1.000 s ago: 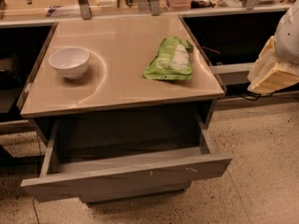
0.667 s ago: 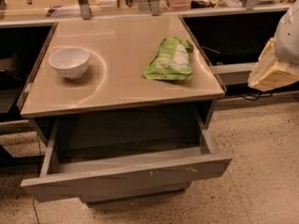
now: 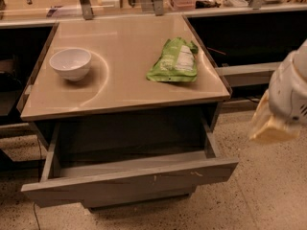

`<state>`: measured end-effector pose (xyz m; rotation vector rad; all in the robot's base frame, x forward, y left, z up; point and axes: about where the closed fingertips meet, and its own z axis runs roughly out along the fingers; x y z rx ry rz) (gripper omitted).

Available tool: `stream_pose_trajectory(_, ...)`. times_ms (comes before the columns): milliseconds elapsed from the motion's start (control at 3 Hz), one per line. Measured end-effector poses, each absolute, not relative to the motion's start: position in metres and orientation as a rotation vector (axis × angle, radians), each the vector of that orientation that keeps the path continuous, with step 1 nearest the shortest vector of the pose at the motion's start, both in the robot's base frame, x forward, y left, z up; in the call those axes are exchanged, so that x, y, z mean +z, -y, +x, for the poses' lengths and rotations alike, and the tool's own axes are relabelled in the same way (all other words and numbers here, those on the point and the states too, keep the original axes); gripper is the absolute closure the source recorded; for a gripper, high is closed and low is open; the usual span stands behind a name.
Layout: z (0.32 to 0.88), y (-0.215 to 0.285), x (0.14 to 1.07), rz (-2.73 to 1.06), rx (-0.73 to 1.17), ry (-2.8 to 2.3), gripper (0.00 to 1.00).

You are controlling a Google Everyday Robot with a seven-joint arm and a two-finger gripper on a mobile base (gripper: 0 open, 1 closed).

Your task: Close top drawer

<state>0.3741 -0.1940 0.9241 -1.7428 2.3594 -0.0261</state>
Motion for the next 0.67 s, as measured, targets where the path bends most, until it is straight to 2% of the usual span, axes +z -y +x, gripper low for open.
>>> stream_pose_trajectory(667, 0.323, 0.172, 0.787, -1.715, 0.228, -2.555, 1.0)
